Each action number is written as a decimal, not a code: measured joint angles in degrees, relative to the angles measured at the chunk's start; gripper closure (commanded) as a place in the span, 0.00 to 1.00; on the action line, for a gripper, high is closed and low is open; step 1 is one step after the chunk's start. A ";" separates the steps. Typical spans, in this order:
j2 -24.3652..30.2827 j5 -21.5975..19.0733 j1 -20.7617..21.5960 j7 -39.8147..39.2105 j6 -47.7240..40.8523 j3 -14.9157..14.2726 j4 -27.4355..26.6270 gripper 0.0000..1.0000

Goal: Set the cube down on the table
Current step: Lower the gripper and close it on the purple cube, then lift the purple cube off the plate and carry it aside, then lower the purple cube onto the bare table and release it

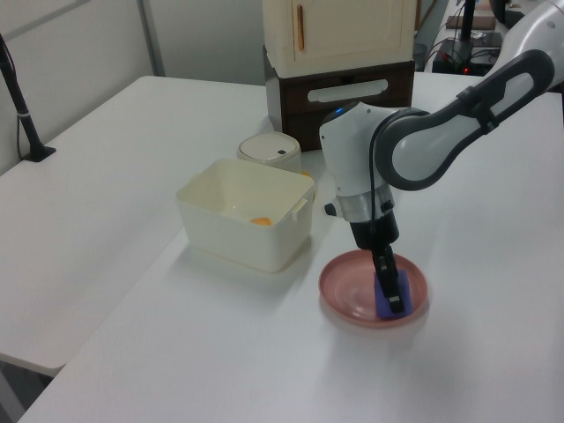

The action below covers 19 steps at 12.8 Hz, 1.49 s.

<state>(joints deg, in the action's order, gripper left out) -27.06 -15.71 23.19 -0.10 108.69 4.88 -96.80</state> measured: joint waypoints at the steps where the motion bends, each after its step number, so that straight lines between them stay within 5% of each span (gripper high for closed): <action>1: 0.01 0.00 0.03 0.47 0.00 0.08 0.27 1.00; 5: 2.19 0.67 -4.42 0.23 -7.38 -1.02 5.25 1.00; 7: 4.39 2.10 -7.28 -3.70 -9.45 -5.60 6.76 0.93; 8: 4.92 4.01 -8.22 -6.86 -9.57 -8.72 6.66 0.78; 9: 4.73 6.11 -8.90 -9.10 -9.57 -11.34 6.39 0.52; 10: 4.08 7.27 -9.95 -11.29 -9.45 -13.37 6.15 0.01; 19: 3.55 13.52 -11.64 -10.78 -9.34 -18.21 7.60 0.00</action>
<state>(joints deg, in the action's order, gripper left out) -23.51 -2.19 11.55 -10.88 99.35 -13.32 -89.21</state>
